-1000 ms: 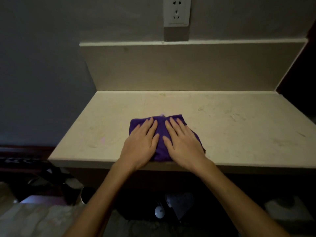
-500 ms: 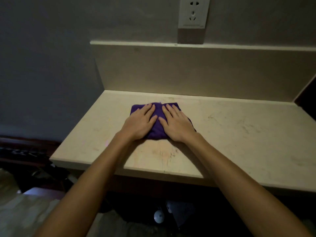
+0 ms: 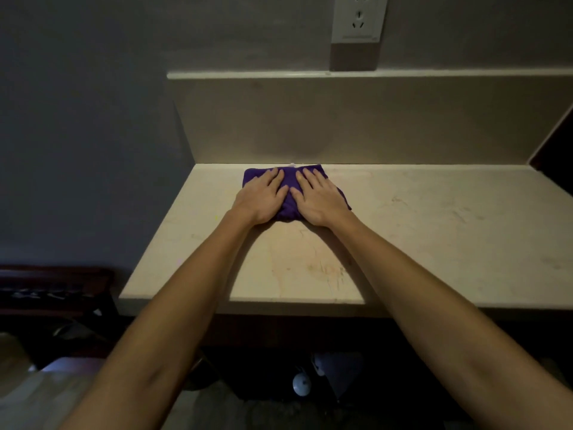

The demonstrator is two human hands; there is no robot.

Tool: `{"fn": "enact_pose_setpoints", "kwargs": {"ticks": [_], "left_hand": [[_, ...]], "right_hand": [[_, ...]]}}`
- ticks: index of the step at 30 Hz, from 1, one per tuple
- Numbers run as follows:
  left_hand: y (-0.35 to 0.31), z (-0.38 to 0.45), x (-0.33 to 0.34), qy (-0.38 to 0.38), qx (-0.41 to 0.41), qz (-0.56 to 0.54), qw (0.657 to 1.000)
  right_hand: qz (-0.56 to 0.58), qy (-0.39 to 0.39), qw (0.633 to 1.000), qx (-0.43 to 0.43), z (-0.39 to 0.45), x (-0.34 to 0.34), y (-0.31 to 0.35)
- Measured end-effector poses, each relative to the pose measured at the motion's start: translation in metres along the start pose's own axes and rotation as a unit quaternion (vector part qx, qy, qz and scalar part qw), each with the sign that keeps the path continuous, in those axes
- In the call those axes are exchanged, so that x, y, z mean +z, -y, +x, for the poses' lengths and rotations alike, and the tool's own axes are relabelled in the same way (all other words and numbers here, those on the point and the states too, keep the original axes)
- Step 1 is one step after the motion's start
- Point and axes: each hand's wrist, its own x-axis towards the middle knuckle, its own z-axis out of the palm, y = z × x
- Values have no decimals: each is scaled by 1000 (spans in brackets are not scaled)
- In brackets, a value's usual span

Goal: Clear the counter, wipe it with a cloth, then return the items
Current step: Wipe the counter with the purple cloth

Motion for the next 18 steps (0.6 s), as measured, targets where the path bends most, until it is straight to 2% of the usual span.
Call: {"fn": "enact_pose_setpoints", "kwargs": {"ticks": [3, 7, 10, 14, 18], "left_hand": [[-12, -50, -5, -23, 13, -24, 999], [-26, -157, -2, -65, 2, -49, 997], [-31, -199, -5, -68, -1, -62, 996], [-23, -197, -11, -59, 22, -59, 996], [3, -156, -10, -37, 42, -59, 997]], "right_hand": [[15, -9, 1000, -10, -47, -2, 15], [3, -22, 999, -39, -141, 4, 41], [9, -15, 999, -35, -177, 5, 58], [-3, -11, 999, -32, -178, 2, 61], [11, -3, 999, -41, -129, 5, 59]]}}
